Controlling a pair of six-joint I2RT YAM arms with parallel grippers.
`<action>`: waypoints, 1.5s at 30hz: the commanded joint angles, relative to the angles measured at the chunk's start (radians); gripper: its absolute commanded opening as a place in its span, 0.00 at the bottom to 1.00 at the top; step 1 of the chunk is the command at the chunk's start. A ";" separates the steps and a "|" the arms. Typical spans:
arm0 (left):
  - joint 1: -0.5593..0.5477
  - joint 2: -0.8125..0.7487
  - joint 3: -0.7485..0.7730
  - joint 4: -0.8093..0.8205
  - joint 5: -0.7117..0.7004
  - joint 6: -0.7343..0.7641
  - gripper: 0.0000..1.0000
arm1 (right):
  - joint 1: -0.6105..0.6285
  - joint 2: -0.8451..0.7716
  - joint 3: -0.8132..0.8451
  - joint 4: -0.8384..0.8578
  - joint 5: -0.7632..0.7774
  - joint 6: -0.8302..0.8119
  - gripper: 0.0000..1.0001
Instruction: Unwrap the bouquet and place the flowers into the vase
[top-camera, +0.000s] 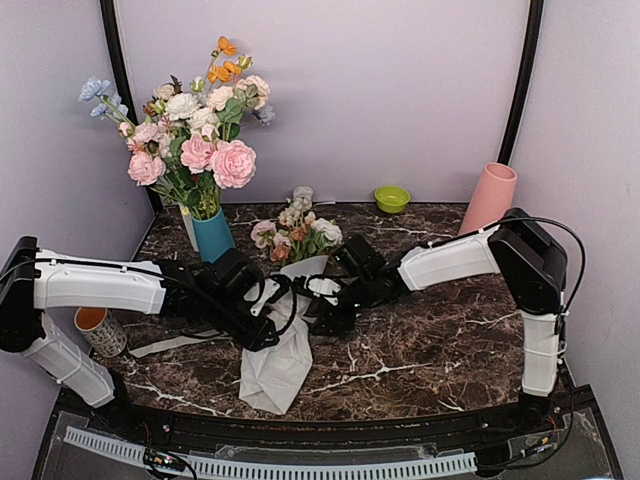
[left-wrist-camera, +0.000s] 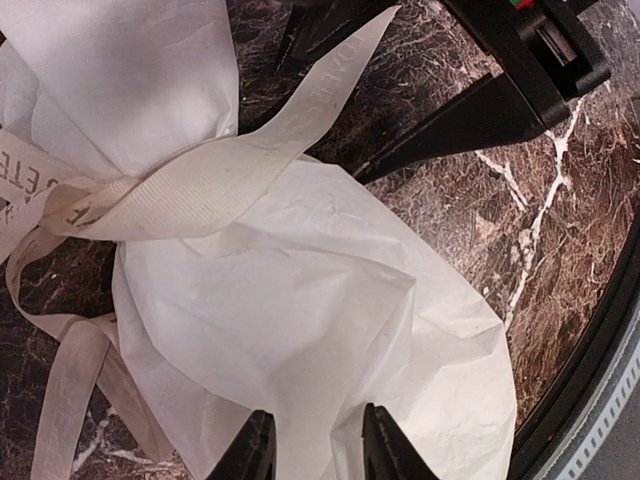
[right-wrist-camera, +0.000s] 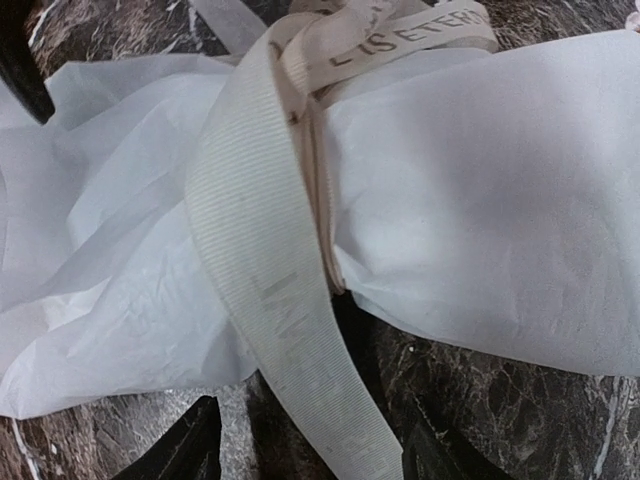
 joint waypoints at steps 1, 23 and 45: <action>-0.002 -0.049 -0.020 -0.024 -0.014 -0.010 0.32 | -0.001 0.019 -0.027 0.114 -0.006 0.048 0.58; -0.002 -0.132 -0.082 -0.003 -0.005 -0.078 0.30 | 0.028 -0.028 -0.177 0.240 -0.004 0.172 0.00; -0.002 -0.216 -0.054 -0.005 -0.063 -0.122 0.32 | 0.020 -0.537 -0.372 0.284 0.163 0.408 0.00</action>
